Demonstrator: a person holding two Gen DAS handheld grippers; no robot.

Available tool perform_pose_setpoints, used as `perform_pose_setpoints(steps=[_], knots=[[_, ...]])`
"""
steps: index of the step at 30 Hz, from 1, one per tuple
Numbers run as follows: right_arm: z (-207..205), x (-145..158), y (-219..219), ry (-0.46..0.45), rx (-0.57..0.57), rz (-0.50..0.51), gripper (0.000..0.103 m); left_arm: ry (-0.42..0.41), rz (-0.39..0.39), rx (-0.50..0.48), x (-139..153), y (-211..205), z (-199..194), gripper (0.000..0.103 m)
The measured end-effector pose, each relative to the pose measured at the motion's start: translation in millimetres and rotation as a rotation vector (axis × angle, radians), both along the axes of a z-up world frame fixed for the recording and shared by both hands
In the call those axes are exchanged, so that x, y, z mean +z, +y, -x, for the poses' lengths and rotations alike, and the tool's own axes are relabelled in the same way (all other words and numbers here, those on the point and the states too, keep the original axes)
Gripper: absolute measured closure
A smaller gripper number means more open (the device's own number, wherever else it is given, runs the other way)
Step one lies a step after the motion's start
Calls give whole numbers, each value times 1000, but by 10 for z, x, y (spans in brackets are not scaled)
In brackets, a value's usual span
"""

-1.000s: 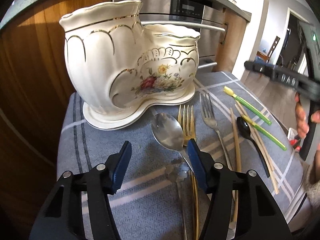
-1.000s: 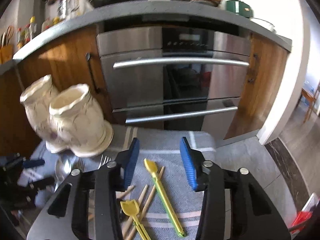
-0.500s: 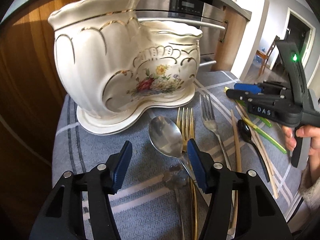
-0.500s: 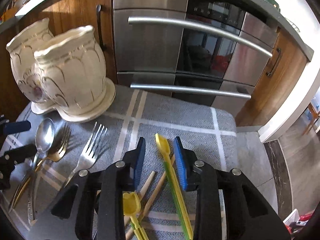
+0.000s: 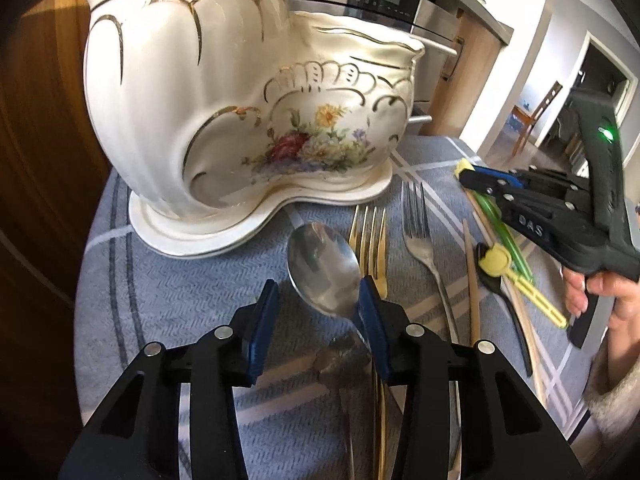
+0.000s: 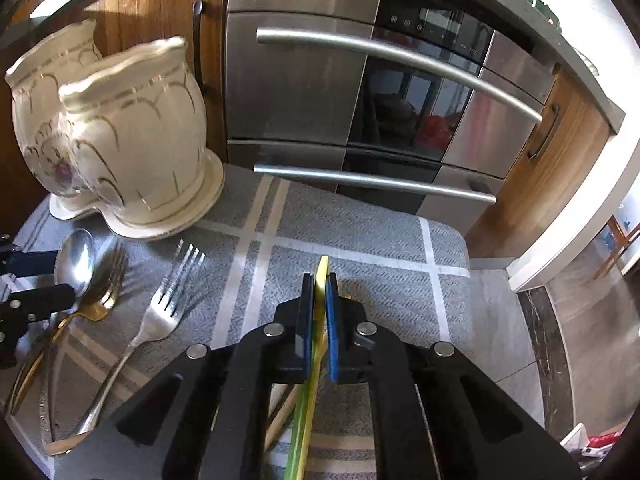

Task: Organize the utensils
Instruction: 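Grasp the green-handled utensil with the right tool while the left tool grasps the silver spoon, then carry the silver spoon into the larger cup while the right tool carries the green utensil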

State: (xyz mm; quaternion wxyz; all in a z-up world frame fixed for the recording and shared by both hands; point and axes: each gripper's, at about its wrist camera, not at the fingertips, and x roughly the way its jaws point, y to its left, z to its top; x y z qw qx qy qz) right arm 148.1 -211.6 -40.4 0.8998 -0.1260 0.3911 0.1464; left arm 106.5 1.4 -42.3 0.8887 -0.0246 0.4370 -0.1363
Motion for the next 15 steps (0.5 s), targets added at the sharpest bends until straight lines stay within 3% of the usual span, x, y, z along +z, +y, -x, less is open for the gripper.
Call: perform_pose_setpoints(steps=[7,9,11,15], knots=[[82,65,-27,-15,5,-23,97,-1,26,5,-27,-26,-86,60],[91,77,-36,-14,7,-36,97,-4,29,12,-31,-35,-82,64],[121,107,-51,-15,12,-55,97,-5,22,11,-39,-40,-68,79],[180,162,-55,-30,16,-68,97,-31,18,15,-16,-34,-62,90]])
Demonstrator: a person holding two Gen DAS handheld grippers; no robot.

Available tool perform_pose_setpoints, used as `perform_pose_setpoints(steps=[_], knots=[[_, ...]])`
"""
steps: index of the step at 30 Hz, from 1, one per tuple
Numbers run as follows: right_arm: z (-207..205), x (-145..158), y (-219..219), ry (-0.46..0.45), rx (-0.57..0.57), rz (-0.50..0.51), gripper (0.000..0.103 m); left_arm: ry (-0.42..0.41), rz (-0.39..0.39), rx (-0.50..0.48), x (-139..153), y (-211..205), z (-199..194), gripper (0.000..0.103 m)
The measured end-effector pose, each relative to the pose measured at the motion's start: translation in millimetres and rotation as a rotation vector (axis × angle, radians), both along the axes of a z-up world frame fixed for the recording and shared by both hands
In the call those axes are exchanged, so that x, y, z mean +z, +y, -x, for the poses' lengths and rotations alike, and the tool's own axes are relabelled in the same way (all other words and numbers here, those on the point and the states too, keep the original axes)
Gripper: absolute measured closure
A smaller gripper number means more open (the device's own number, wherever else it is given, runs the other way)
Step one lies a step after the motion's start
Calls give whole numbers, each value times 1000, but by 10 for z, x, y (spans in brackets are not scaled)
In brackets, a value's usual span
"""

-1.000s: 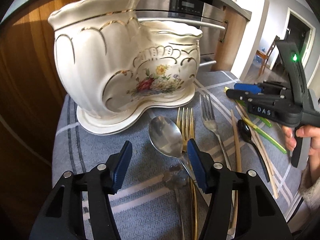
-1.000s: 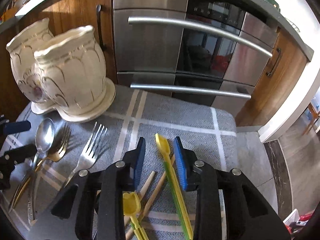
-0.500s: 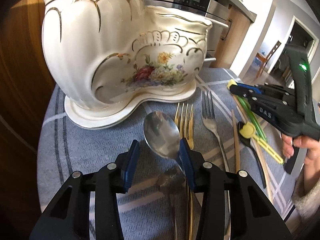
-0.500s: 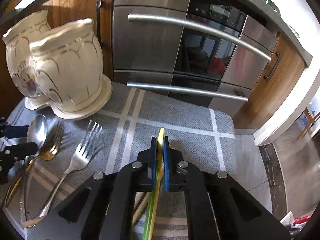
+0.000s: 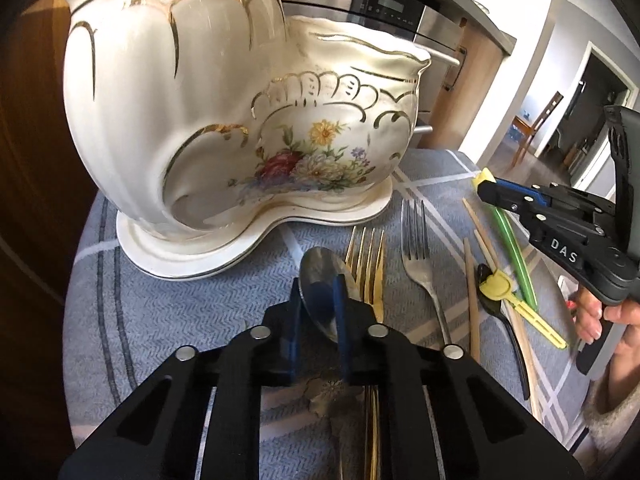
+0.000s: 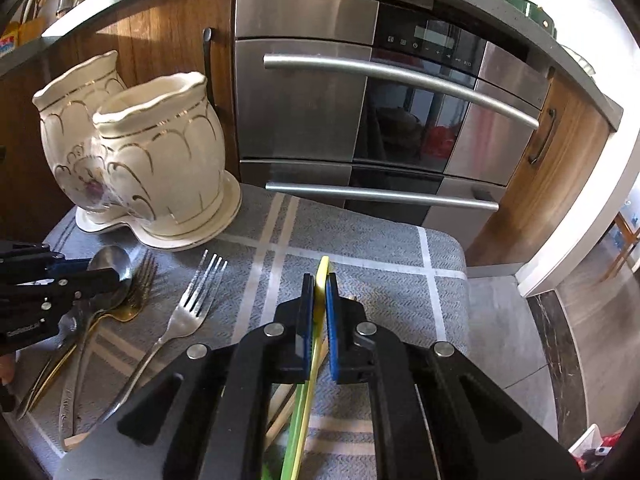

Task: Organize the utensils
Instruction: 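Carry the silver spoon into the larger cup while the right tool carries the green utensil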

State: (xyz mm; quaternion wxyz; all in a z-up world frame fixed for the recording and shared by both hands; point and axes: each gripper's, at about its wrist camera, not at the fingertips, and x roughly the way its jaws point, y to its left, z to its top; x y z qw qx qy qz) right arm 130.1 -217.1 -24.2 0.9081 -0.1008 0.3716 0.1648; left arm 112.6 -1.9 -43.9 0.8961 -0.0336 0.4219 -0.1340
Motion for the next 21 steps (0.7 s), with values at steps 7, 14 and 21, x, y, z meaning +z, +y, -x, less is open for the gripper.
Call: perform_pose_setpoints(steps=[7,14,21], knots=[[37,53,-1,-27,-2,-21,97,-39,38,-9,77,78,117,95],[163,290,-119,-122,-17,-103,97,-198,100,-21,436,180,421,99],[357,555,-225,-240,-45,-182,97,-370,125,-27,772,306,774,100]])
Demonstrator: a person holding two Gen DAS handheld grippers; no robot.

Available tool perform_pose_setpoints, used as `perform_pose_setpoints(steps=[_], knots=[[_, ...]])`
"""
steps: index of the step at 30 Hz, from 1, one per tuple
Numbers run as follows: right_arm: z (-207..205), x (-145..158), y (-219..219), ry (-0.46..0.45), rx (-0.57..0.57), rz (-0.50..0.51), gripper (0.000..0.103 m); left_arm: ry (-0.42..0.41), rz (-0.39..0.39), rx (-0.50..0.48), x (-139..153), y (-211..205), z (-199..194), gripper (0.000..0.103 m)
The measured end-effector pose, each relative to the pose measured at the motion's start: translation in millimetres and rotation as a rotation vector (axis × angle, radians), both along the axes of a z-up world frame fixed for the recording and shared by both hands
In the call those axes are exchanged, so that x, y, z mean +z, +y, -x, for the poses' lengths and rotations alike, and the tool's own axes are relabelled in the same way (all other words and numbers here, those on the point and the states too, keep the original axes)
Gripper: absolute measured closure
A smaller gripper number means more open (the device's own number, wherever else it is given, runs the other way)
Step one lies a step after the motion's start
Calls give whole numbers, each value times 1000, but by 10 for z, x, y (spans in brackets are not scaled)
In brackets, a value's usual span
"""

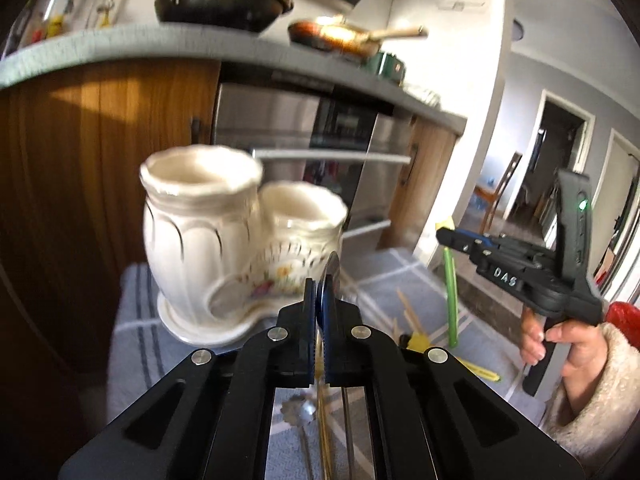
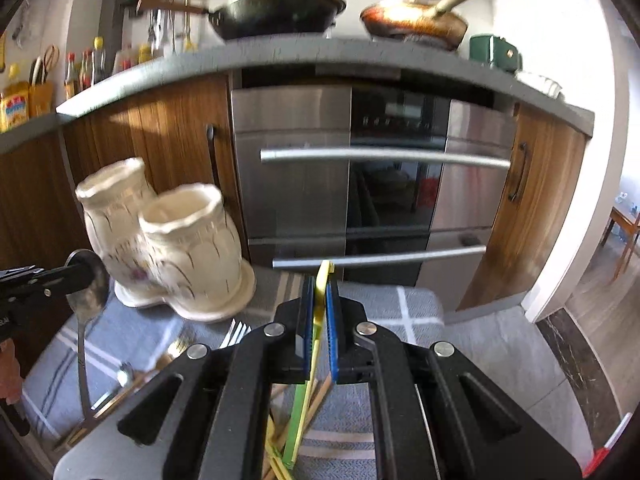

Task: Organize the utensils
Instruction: 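Carry the silver spoon into the larger cup while the right tool carries the green utensil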

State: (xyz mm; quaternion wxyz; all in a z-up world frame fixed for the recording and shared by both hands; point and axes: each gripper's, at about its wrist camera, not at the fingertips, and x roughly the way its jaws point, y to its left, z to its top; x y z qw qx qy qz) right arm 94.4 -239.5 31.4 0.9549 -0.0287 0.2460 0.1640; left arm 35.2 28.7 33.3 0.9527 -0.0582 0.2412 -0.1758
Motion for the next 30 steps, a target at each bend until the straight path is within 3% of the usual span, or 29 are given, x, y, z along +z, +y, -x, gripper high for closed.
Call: perform_pose_setpoints(steps=[5,10,21,26,30], knots=[[125,193,37,-83,-19,-15,97,-120,-25,31,249,-2,206,100],[89,482,174,-143,-22,-39,97,-207,0,41,678,79,254,100],[-313,1027,649,-249,3,-148,97,-319,46,154,1454,393,-63,100],[-516,1034,852,-273,-21,-153,97,-393,-33,247,1558,427,-230,100],[-663,916,938,-259,-46,-152,97,-385,-40,295,1476,497,-404,100]])
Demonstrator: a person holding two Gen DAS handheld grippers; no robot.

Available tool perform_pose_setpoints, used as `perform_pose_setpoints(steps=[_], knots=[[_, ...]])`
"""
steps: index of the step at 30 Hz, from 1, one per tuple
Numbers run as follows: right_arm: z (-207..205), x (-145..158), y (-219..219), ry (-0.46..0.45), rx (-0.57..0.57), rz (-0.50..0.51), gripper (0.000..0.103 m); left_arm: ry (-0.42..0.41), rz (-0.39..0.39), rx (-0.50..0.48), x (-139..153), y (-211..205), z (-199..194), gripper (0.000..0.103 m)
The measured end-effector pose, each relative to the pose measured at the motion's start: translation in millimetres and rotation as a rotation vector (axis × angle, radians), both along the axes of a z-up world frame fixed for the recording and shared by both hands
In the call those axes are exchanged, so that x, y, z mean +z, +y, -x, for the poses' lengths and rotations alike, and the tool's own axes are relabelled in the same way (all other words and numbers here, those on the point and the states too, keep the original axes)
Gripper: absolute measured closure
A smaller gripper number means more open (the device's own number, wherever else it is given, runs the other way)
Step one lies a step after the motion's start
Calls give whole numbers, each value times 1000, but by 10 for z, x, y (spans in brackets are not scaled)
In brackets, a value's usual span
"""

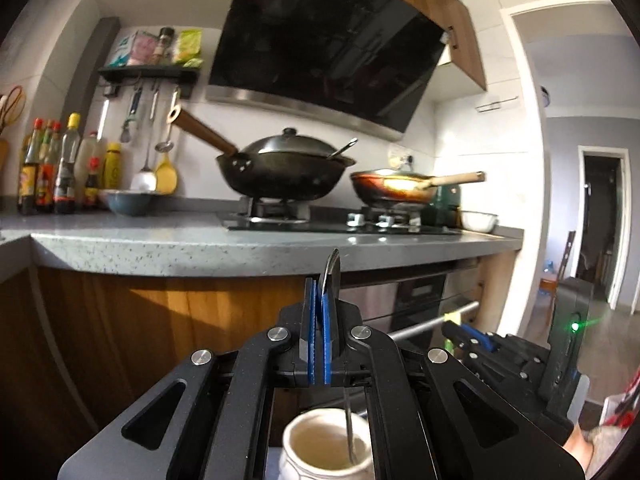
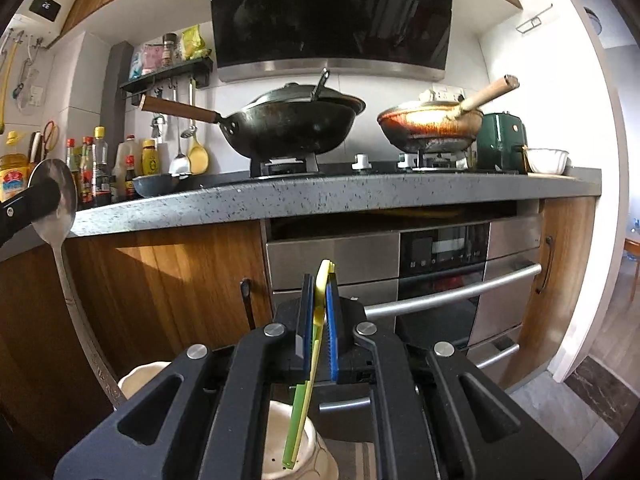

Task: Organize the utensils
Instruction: 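Carry the silver spoon into the larger cup while the right tool carries the green utensil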

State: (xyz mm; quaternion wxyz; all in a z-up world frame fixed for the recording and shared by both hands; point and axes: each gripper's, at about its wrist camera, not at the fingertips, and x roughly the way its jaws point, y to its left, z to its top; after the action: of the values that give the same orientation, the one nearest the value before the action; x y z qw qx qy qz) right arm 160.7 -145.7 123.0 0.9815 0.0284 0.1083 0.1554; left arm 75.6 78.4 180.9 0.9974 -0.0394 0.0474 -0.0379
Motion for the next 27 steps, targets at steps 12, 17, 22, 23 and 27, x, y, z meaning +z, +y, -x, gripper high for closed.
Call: perform_pose_setpoints(steps=[12,17,22,23,27], knots=[[-61,-442,61,45,38,5,97,103,-91,9,-472,-138,-310,100],[-57,-553,78,72,66,2,97,157,-106,2,-641,-144,-369,100],[-77,-666,89,111,87,6,97,197,-106,-9,-751,-139,-403,100],[-85,-691,85,124,93,2,97,210,-107,-10,-782,-135,-416,100],[-84,-704,72,128,98,0,97,232,-100,-10,-829,-111,-452,100]])
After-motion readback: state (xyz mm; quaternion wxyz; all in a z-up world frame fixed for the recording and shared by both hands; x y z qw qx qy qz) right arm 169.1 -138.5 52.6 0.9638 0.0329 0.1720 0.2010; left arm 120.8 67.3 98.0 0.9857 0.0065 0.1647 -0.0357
